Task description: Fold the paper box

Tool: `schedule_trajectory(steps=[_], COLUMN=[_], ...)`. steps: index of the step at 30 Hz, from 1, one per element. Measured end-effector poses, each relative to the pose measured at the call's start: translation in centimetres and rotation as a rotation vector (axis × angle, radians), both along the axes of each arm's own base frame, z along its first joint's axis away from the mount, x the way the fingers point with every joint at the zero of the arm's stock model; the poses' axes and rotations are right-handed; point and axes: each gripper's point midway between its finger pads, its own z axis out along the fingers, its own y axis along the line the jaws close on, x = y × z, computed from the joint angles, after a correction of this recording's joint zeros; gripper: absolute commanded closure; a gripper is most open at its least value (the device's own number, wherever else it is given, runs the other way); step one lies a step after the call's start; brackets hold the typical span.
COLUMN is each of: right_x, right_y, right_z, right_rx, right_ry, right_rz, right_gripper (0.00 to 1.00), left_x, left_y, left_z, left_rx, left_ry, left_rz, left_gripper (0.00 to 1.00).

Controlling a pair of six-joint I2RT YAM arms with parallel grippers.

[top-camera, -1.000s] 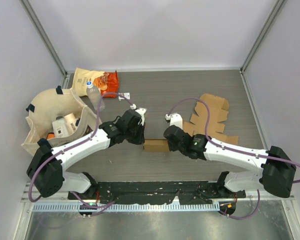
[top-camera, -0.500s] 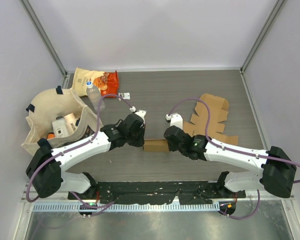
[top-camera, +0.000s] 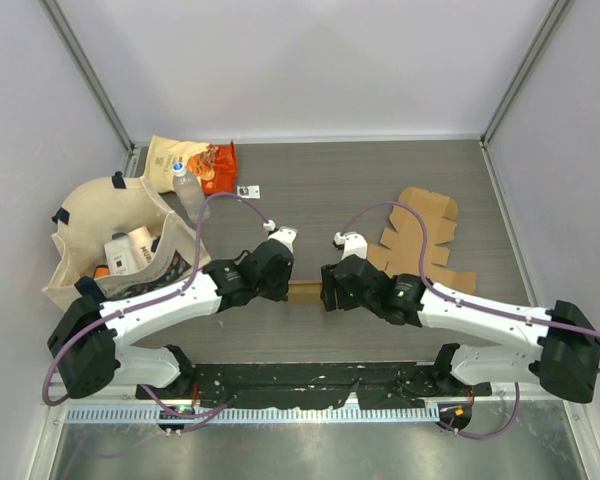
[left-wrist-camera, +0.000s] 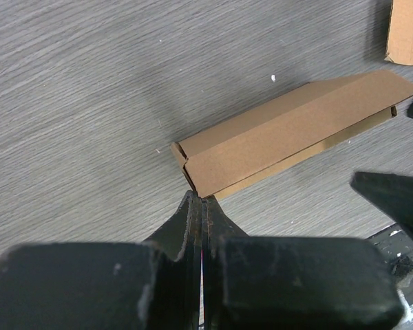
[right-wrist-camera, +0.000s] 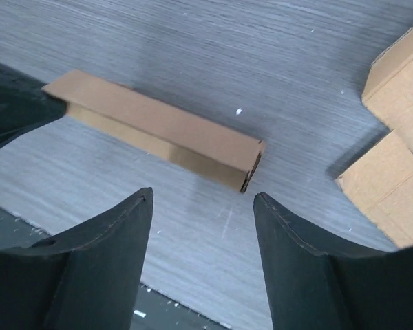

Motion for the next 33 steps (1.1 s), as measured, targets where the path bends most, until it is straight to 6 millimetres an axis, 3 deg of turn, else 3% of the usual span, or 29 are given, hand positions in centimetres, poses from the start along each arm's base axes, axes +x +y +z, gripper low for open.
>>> schedule_trajectory(steps=[5, 9, 14, 22, 33], right_x=[-1.2, 0.5, 2.6, 1.8, 1.7], right_y=[-0.4, -2.1, -3.6, -2.0, -1.5], right_z=[2.7, 4.1, 2.4, -0.8, -1.7], right_rx=[0.154, 0.323, 0.495, 0.664, 0.843], right_ry=[0.050, 0.121, 0.261, 0.457, 0.529], right_rz=[-0.025, -0.179, -0.353, -0.381, -0.435], right_gripper=[0.21, 0.20, 0.24, 0.29, 0.44], left_x=[-0.1, -0.1, -0.1, -0.1, -0.1], left_y=[-0.1, -0.1, -0.1, -0.2, -0.2], left_z=[0.0, 0.0, 0.0, -0.1, -0.1], left_rx=[0.006, 0.011, 0.016, 0.019, 0.024], left_ry=[-0.009, -0.015, -0.020, -0.024, -0.032], left_rz=[0.001, 0.002, 0.003, 0.002, 0.001], left_gripper=[1.00, 1.00, 1.00, 1.00, 1.00])
